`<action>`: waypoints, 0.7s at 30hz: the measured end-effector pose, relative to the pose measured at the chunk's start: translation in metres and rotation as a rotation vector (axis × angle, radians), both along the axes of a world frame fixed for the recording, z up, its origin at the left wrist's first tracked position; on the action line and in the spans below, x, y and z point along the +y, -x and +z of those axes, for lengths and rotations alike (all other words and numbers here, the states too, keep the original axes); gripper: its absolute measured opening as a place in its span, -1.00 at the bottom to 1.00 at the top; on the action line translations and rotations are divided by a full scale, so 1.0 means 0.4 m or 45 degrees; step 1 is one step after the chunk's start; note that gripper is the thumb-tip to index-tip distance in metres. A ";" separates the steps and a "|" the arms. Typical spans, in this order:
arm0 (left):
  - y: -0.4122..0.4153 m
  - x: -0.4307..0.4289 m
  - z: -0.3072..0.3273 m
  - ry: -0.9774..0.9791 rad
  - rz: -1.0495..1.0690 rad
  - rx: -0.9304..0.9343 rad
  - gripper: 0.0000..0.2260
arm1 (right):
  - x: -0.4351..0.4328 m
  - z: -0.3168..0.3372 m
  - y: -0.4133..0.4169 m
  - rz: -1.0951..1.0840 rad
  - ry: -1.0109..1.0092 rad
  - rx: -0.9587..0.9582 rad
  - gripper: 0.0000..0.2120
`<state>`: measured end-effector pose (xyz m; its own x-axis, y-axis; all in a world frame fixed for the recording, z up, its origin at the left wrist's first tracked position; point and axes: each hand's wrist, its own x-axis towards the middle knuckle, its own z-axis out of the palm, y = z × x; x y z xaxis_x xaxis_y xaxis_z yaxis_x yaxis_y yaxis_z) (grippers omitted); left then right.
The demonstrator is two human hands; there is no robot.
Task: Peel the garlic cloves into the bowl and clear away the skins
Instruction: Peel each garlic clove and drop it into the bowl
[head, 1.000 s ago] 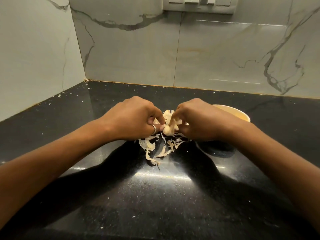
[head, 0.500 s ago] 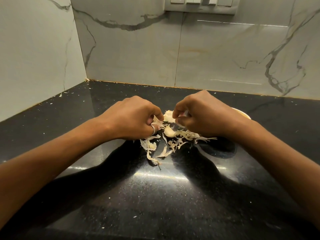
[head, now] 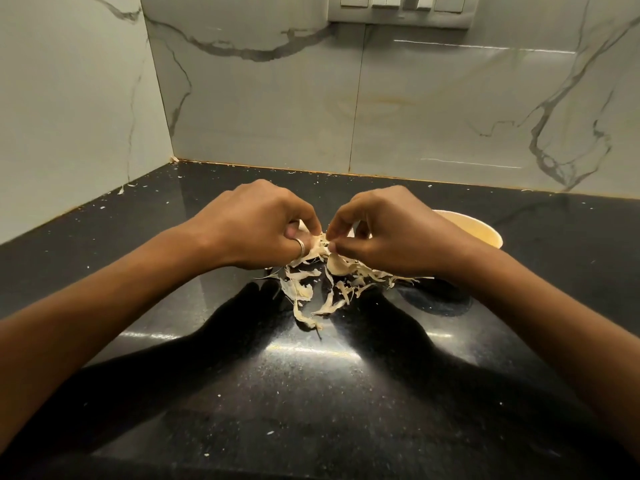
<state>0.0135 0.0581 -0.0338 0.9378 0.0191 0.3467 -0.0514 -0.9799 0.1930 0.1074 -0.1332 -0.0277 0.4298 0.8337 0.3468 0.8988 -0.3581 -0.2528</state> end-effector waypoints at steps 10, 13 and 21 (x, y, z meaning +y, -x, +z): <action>0.006 -0.016 0.010 -0.167 0.012 0.088 -0.78 | 0.002 -0.002 -0.002 -0.104 0.140 -0.021 -0.84; 0.007 -0.015 0.014 -0.152 0.004 0.102 -0.78 | 0.003 -0.013 -0.009 -0.113 0.057 -0.069 -0.87; -0.002 -0.008 0.008 -0.080 -0.019 0.114 -0.82 | 0.034 -0.042 -0.003 -0.074 -0.046 -0.066 -0.86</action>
